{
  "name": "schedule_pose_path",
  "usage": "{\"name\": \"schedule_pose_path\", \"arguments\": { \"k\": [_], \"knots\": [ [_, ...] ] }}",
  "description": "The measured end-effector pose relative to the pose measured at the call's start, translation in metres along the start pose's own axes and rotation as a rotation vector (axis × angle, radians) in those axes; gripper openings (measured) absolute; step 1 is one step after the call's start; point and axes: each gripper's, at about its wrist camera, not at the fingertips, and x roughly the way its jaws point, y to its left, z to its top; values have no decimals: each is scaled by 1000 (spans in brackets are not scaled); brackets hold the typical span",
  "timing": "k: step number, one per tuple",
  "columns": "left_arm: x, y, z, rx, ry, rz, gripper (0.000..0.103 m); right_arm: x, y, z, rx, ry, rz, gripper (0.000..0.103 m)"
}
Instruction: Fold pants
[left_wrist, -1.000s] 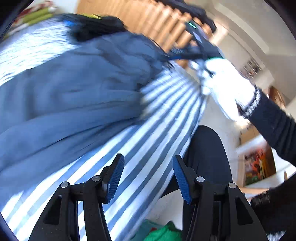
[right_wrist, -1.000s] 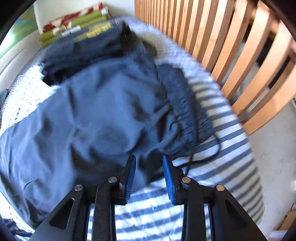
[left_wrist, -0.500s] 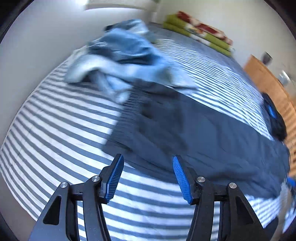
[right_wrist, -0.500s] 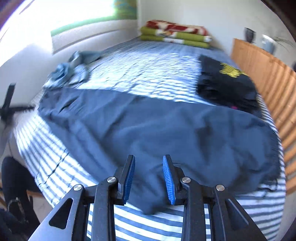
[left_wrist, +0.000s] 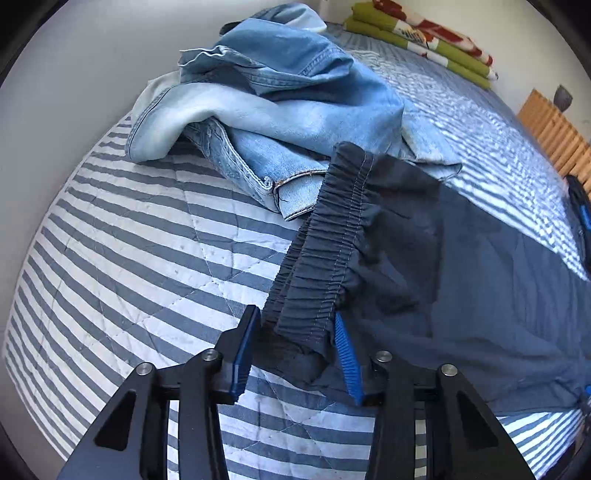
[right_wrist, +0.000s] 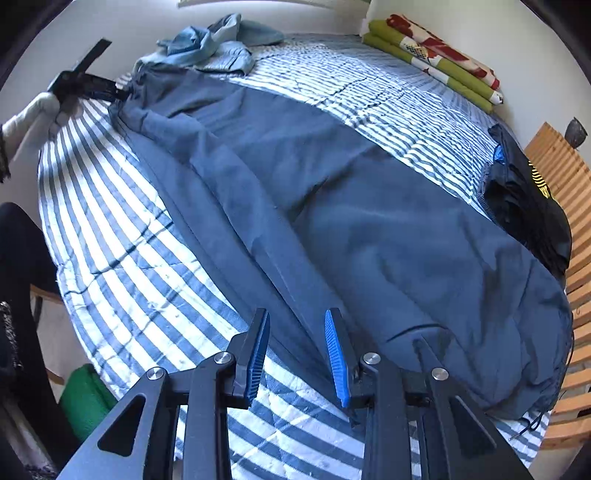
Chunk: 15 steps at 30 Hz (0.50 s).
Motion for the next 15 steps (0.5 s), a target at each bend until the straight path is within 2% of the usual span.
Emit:
{"name": "schedule_pose_path", "arguments": {
  "k": [1,3,7,11,14,15],
  "knots": [
    [-1,-3,1,15,4,7,33,4,2,3,-21,1,-15,28],
    [-6,-5,2,34,10,0,31,8,3,8,-48,-1,-46,28],
    [-13,-11,16,74,35,36,30,13,-12,16,-20,-11,-90,28],
    [-16,-16,34,67,58,85,30,15,-18,20,-25,-10,-93,28],
    [-18,-21,46,86,62,135,40,11,-33,25,50,-6,22,28],
    [-21,-23,47,100,52,150,49,7,-40,27,84,-13,54,28]
  ]
}}
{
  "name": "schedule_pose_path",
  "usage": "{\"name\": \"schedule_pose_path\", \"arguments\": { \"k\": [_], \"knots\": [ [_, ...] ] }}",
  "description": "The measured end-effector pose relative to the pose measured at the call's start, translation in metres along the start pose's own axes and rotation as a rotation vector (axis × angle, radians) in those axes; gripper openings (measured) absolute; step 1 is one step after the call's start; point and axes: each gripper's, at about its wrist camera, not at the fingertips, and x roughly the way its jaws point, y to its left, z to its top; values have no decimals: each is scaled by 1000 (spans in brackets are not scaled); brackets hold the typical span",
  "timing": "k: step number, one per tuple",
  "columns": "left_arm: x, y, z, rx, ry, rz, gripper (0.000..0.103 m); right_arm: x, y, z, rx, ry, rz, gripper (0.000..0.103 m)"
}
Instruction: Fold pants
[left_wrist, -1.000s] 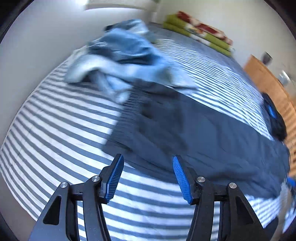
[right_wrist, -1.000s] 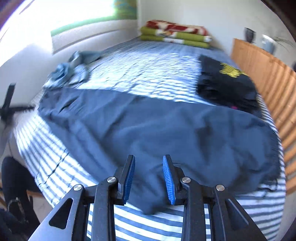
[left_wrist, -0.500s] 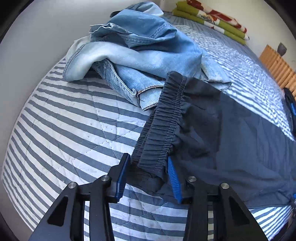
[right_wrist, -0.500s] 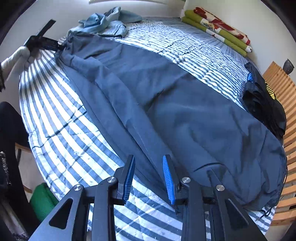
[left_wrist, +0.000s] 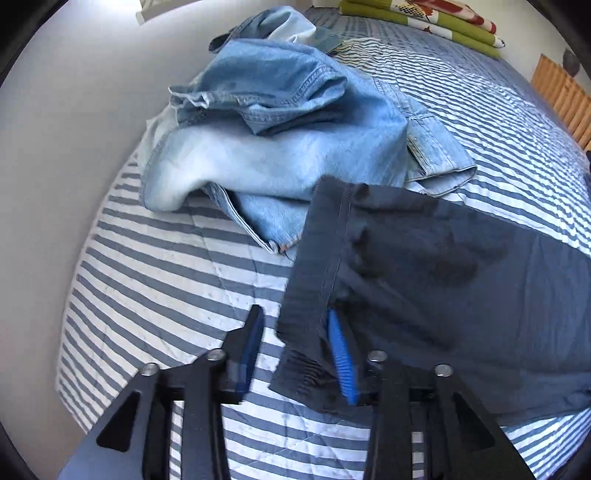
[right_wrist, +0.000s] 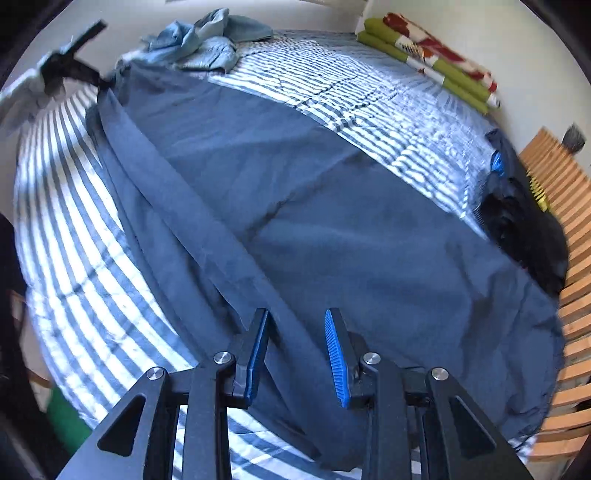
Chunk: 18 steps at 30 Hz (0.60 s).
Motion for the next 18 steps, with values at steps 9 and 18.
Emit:
{"name": "schedule_pose_path", "arguments": {
  "k": [9,18],
  "knots": [
    [-77,-63,-39,150,-173,-187,50,-14,-35,22,139,-45,103,28],
    [-96,-280,-127,642,-30,-609,50,50,-54,37,200,78,155,28]
  ]
}}
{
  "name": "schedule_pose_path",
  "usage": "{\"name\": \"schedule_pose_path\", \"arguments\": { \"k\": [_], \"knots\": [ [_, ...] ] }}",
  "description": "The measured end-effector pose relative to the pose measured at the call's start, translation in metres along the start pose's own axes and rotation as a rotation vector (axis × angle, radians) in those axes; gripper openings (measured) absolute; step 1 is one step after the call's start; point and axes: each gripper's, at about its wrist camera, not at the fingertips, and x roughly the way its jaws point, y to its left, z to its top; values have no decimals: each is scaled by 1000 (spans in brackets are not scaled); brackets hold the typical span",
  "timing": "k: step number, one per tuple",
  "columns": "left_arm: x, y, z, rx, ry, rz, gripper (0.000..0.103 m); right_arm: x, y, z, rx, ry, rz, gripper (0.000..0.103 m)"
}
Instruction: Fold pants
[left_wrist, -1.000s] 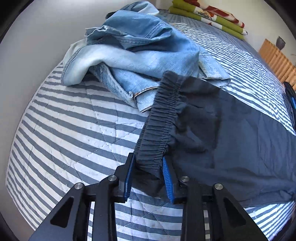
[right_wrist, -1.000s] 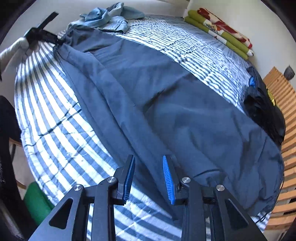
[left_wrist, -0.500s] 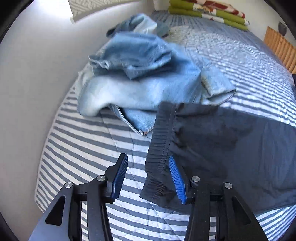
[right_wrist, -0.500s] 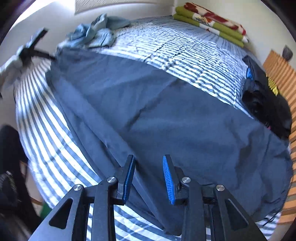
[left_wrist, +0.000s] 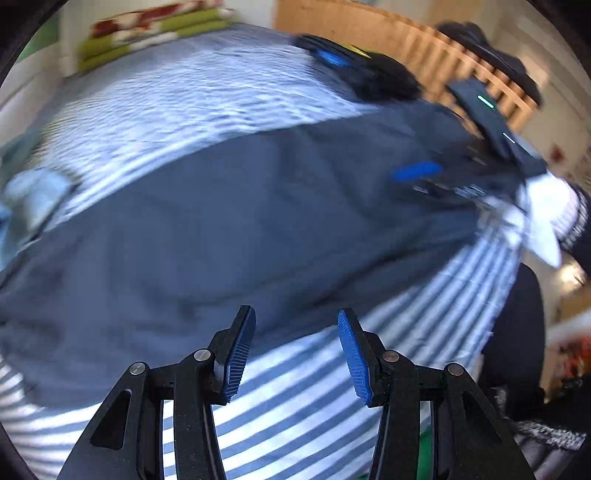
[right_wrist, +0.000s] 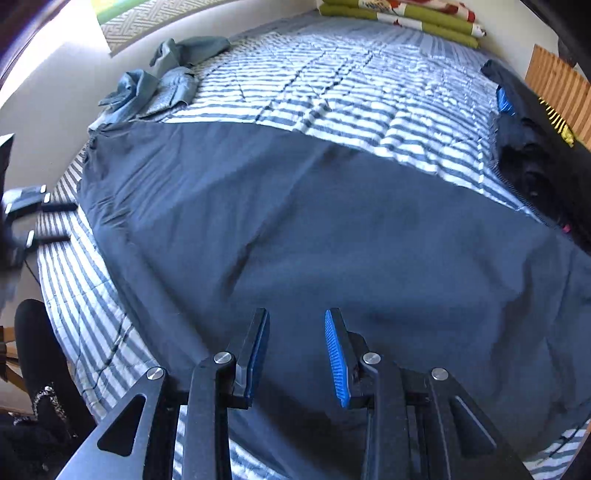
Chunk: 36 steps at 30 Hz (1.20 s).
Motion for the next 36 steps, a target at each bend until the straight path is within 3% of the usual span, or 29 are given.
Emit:
{"name": "schedule_pose_path", "arguments": {
  "k": [3,5,8,12,16,20,25,32,36],
  "knots": [
    [38,-27,11,38,61,-54,50,21,-9,8,50,39,41,26],
    [56,-33,15,43,91,-55,50,31,-12,13,38,29,-14,17],
    [63,-26,22,-3,101,-67,49,32,-19,20,64,-6,-46,15],
    [53,-23,30,21,58,14,49,30,-18,18,35,-15,-68,15],
    [57,-10,40,27,78,28,49,-6,-10,7,32,-108,-79,15],
    [61,7,46,33,91,12,49,-54,33,-27,-108,-183,32,15],
    [63,12,49,-1,89,-4,49,-23,83,-54,-309,-73,-24,15],
    [63,21,51,-34,96,-16,49,9,97,-48,-376,-44,-78,19],
    [62,25,52,-47,88,-21,49,16,100,-48,-418,-43,-155,19]
  ]
}}
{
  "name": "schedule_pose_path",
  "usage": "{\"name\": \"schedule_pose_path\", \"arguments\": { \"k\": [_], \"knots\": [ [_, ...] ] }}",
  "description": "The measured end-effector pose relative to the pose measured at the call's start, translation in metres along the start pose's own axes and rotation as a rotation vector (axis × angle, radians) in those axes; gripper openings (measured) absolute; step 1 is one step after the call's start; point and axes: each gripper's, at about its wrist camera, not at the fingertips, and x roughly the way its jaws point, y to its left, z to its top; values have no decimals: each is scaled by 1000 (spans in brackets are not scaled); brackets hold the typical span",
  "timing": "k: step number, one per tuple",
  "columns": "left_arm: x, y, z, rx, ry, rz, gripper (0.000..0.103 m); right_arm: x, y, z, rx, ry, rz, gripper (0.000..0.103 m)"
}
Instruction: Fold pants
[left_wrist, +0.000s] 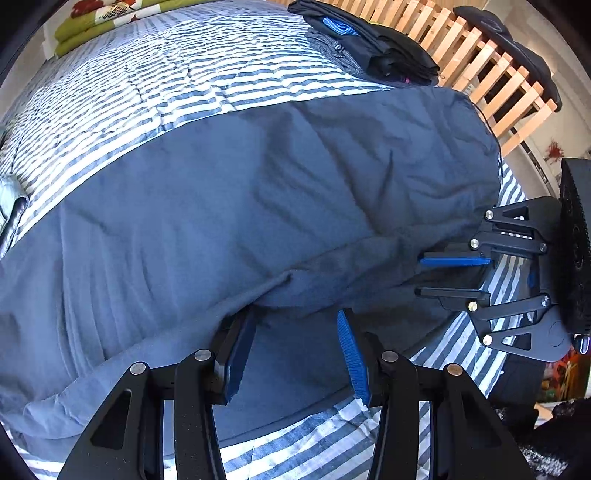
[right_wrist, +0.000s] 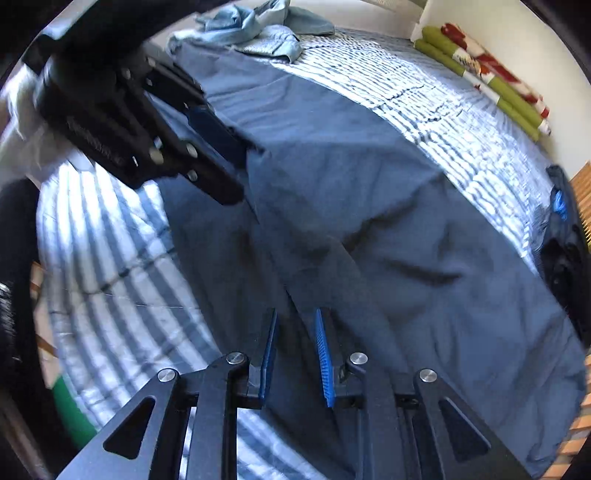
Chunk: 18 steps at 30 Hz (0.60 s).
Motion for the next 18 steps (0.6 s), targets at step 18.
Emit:
{"name": "schedule_pose_path", "arguments": {
  "k": [18],
  "knots": [
    [-36,17,-16,-42,-38,-29,50,7,-13,9,23,22,60,1]
  ]
}}
